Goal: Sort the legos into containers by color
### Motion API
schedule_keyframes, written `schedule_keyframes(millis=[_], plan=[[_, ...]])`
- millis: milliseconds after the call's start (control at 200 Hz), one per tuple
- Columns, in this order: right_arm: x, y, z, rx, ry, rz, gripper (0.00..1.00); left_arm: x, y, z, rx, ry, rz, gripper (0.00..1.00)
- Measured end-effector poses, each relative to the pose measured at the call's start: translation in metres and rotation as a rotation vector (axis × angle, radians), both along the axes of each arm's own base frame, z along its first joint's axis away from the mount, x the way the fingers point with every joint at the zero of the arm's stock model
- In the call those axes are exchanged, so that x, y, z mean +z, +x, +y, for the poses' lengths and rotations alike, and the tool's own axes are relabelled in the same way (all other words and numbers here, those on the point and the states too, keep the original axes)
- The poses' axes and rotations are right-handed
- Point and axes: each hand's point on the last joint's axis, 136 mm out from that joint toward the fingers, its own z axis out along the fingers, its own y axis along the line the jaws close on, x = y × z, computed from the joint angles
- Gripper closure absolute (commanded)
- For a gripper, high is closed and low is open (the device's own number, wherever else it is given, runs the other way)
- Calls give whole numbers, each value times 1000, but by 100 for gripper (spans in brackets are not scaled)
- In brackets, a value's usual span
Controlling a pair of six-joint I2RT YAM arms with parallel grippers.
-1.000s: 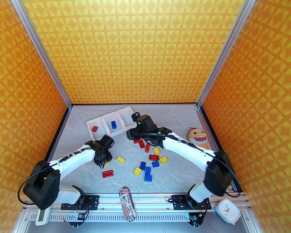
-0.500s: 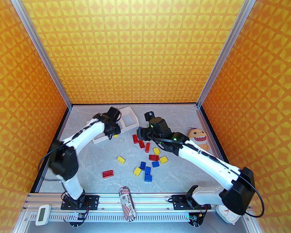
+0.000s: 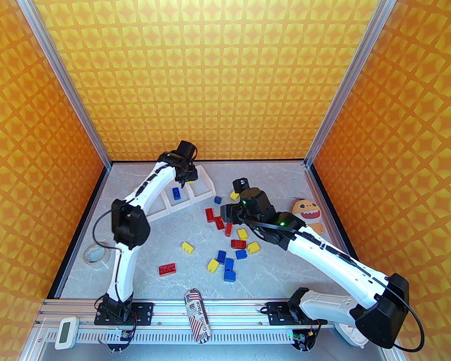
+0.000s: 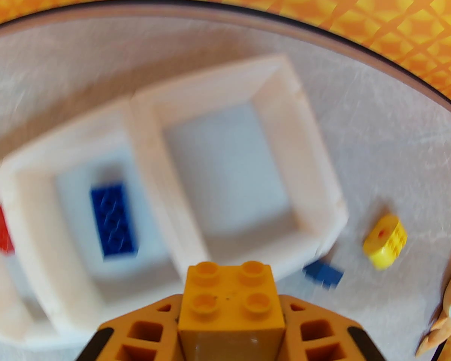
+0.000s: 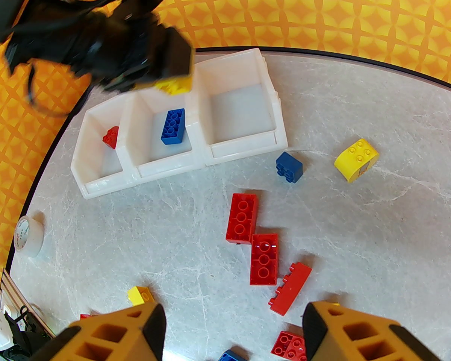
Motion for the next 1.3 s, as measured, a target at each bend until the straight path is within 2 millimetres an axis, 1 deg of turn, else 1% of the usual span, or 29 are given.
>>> schedule_keyframes(millis=[120, 290, 350, 455, 505, 540, 635, 720, 780, 870, 970, 1125, 1185, 1230, 1295], plan=[[-2, -1, -1, -6, -5, 10, 36, -6, 18, -2, -3, -2, -24, 73], [-6, -2, -5, -16, -24, 22, 35, -18, 28, -4, -12, -6, -33, 72], [-7, -3, -6, -19, -30, 25, 36, -18, 31, -5, -15, -17, -39, 67], [-10, -3, -7, -21, -40, 35, 36, -15, 37, -10, -25, -37, -63, 46], [-10, -2, -7, -22, -43, 37, 36, -12, 39, -12, -36, -42, -78, 38], [-11, -1, -6, -23, -46, 39, 35, -9, 41, -13, -38, -50, -88, 36], [-13, 0, -7, -26, -55, 46, 35, 1, 47, -15, -34, -66, -115, 35], [-14, 1, -6, -29, -59, 50, 34, 8, 50, -11, -28, -72, -129, 34], [-15, 3, -7, -35, -64, 52, 34, 10, 49, -6, -22, -71, -127, 34], [-17, 9, -9, -52, -75, 57, 33, 11, 36, 6, -11, -57, -96, 34], [-21, 18, -12, -76, -82, 69, 32, 25, 10, 20, -2, -41, -75, 33], [-36, 31, -18, -122, -96, 110, 28, 69, -40, 41, 4, -47, -106, 33], [-44, 38, -20, -143, -102, 131, 26, 83, -58, 48, 5, -55, -126, 33], [-49, 43, -22, -159, -107, 147, 24, 87, -71, 55, 11, -54, -137, 33], [-58, 52, -25, -183, -113, 171, 22, 81, -94, 67, 35, -46, -130, 32]])
